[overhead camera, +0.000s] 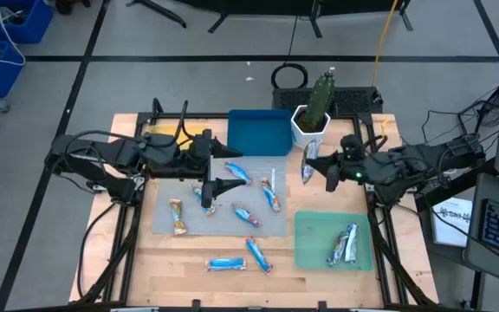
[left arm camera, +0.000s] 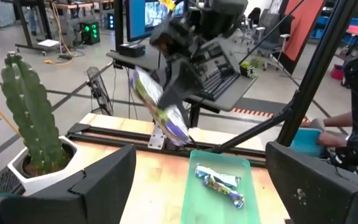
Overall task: Pick and place Granola Bars by type
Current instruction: Put the blue granola bar into the green bin
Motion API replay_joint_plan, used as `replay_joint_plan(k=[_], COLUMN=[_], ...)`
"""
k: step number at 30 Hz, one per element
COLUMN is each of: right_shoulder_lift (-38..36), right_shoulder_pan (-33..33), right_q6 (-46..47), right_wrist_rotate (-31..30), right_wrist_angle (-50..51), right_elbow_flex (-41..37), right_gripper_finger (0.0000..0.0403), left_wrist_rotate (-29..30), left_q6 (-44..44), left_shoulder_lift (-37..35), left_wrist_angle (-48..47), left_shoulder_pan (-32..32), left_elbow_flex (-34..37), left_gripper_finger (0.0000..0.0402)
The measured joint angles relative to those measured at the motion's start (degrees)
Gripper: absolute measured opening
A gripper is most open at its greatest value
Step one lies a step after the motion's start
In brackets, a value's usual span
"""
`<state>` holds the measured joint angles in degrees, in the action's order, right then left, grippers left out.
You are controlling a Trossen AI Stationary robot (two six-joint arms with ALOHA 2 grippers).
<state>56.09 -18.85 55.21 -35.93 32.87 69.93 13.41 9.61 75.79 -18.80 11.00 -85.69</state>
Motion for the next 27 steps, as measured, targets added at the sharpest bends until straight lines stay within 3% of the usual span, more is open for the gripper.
replay_joint_plan(k=[4,12,27], right_shoulder_lift=[1.1,4.7,19.3], right_shoulder_pan=[-0.8,-6.5,-19.4], right_q6=[9.9,27.0,56.9], right_wrist_rotate=[3.1,3.0,3.2], right_wrist_angle=[4.8,13.1,23.9], right_elbow_flex=[0.0,0.0,0.1], right_gripper_finger=[0.0009,0.0008,0.0008], left_wrist_rotate=[0.0,-0.1,-0.3], left_q6=[0.1,1.4,1.1], left_shoulder_lift=[0.0,-0.5,-4.2], left_wrist_angle=[-1.0,-3.3,-8.9], left_shoulder_pan=[0.0,0.0,0.0], left_elbow_flex=[0.0,0.0,0.0], left_gripper_finger=[0.0356,0.0359,0.0351])
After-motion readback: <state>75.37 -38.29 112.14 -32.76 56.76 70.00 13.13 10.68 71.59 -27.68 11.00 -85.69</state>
